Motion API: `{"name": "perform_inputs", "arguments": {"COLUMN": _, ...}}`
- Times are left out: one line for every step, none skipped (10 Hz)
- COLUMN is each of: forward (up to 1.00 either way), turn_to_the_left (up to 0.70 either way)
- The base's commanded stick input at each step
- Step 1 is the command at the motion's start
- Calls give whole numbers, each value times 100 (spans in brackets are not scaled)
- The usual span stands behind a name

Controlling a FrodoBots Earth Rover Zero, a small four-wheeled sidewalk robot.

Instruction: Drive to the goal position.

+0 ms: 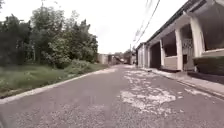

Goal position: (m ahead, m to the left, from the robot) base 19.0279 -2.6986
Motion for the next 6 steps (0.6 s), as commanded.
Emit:
{"name": "perform_inputs", "arguments": {"forward": 50, "turn_to_the_left": 0}}
{"name": "perform_inputs", "arguments": {"forward": 50, "turn_to_the_left": 0}}
{"name": "perform_inputs", "arguments": {"forward": 50, "turn_to_the_left": 0}}
{"name": "perform_inputs", "arguments": {"forward": 50, "turn_to_the_left": 0}}
{"name": "perform_inputs", "arguments": {"forward": 50, "turn_to_the_left": 0}}
{"name": "perform_inputs", "arguments": {"forward": 50, "turn_to_the_left": 0}}
